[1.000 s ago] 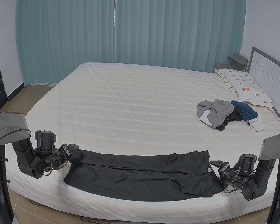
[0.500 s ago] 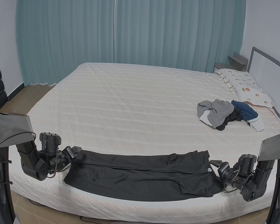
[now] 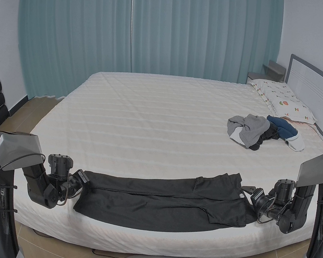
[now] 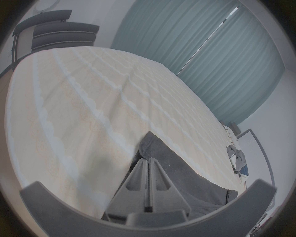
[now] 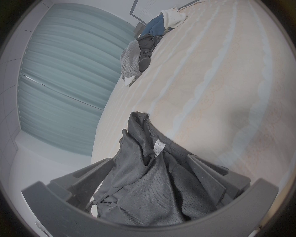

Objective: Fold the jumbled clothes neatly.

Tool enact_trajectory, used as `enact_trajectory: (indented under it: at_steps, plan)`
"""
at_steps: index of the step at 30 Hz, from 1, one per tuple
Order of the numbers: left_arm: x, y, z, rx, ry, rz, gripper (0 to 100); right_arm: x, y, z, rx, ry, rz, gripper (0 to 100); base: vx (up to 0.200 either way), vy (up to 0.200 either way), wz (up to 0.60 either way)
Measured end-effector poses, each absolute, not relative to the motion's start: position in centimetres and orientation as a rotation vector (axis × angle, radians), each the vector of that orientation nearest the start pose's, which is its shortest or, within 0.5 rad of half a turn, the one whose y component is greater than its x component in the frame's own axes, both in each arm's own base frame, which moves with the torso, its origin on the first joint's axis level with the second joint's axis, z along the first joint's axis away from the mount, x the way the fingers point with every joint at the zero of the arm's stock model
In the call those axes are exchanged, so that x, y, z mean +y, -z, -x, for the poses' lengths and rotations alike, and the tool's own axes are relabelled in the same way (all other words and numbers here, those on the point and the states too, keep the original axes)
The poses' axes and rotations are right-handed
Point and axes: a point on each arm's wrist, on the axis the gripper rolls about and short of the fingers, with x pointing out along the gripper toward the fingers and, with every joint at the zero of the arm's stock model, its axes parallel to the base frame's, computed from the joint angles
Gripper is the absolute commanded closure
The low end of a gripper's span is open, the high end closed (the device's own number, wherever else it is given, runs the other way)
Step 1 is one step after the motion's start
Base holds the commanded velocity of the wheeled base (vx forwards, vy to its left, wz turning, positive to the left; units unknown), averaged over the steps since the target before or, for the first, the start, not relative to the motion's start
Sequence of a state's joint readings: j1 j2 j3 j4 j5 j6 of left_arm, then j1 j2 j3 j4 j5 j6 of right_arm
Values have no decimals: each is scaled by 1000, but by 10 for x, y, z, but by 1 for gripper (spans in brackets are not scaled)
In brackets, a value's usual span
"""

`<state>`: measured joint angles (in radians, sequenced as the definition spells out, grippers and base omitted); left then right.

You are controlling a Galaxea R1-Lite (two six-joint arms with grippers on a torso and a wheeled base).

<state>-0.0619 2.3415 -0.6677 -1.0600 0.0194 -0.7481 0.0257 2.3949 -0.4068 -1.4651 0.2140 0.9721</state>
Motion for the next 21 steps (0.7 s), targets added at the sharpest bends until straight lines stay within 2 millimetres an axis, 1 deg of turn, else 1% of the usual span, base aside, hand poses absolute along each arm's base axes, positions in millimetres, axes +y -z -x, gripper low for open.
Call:
enact_trajectory:
  at_steps: [6, 7, 15, 21]
  plan:
    - [-20, 24, -350, 560, -178, 690, 100, 13, 38, -306, 597, 39, -994, 0, 0, 0, 0]
    - [-20, 24, -350, 560, -177, 689, 0, 13, 38, -306, 598, 39, -994, 0, 0, 0, 0]
    - [-20, 26, -348, 566, -181, 690, 0, 13, 38, -306, 598, 39, -994, 0, 0, 0, 0]
    - [-20, 19, -343, 541, -177, 692, 0, 11, 37, -307, 592, 40, -1007, 0, 0, 0, 0]
